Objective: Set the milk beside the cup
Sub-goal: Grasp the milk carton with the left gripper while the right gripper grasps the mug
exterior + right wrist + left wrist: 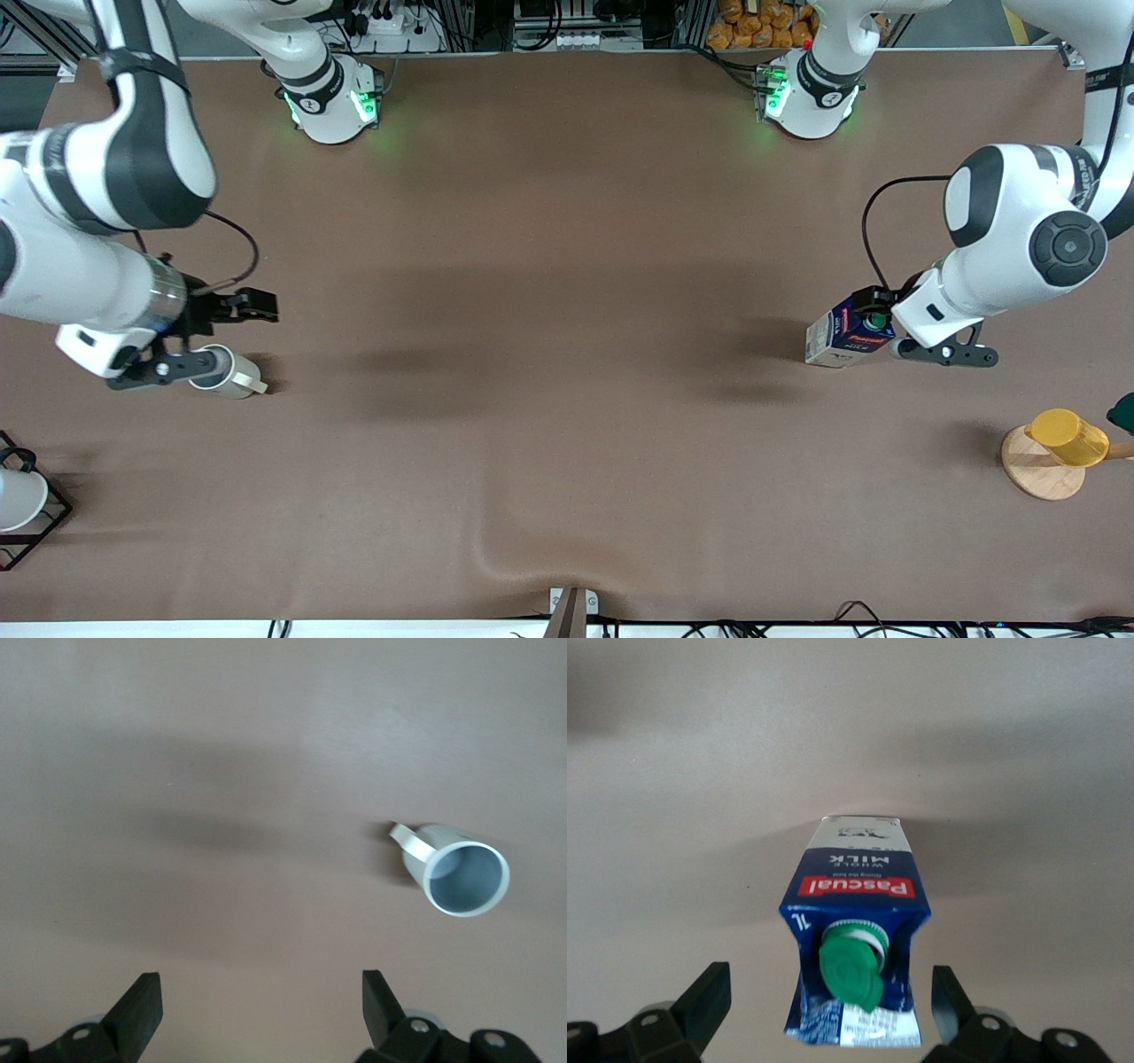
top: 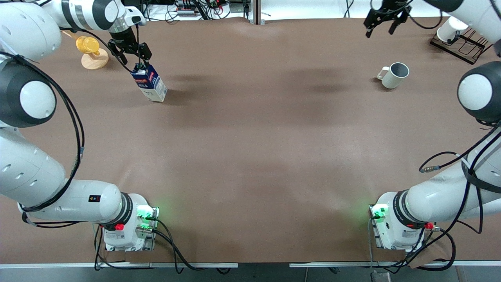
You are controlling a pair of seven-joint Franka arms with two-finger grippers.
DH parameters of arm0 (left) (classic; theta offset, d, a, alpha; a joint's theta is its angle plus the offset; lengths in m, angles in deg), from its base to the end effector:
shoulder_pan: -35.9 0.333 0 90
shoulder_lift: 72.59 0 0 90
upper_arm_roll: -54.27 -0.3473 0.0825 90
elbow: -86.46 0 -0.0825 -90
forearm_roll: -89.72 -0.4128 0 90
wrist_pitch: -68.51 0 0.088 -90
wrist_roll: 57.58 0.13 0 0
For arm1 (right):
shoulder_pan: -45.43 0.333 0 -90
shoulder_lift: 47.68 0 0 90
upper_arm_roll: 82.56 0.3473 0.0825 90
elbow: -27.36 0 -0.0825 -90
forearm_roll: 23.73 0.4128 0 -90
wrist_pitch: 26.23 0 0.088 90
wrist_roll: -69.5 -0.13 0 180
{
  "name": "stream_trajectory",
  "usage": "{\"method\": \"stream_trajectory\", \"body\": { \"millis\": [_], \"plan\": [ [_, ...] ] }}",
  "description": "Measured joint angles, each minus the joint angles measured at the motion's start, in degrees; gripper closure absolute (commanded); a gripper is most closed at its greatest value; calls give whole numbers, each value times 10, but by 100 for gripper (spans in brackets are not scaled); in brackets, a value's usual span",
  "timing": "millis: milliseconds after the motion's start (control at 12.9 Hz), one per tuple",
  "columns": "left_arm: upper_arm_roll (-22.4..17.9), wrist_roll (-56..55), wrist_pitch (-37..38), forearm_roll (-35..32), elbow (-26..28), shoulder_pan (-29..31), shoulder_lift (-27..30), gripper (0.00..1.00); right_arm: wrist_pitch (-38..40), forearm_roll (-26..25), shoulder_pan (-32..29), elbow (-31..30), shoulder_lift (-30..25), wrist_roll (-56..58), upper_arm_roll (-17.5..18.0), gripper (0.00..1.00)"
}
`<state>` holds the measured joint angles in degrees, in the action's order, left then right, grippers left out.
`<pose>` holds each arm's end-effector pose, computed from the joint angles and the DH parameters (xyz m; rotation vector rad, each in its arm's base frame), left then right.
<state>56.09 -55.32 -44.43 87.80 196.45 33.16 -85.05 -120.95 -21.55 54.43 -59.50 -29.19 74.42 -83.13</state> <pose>0.6118 -0.0453 0.3598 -3.0978 0.2086 0.2572 0.6628 0.1037 0.4626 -3.0796 -0.3504 0.2898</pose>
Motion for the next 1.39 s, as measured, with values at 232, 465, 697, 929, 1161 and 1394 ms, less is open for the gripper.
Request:
{"method": "stream_trajectory", "body": {
  "millis": [232,465,697,929,1161,1394],
  "plan": [
    [0,0,-2,0,1,0,-12,0,-60,0,73,1,32,-2,1,0],
    [0,0,-2,0,5,0,-15,19,-124,-4,110,1,83,-7,0,0],
    [0,0,-5,0,9,-1,-16,34,-126,-41,91,2,104,-6,-14,0],
    [1,0,-21,0,11,-3,-24,49,-120,-68,27,-13,111,40,-17,0],
    [3,0,-30,0,8,-5,-27,65,-119,-69,-34,-32,111,124,-19,0],
    [3,0,-35,0,-4,-5,-28,72,-119,-69,-75,-37,111,194,-19,0]
  ]
}}
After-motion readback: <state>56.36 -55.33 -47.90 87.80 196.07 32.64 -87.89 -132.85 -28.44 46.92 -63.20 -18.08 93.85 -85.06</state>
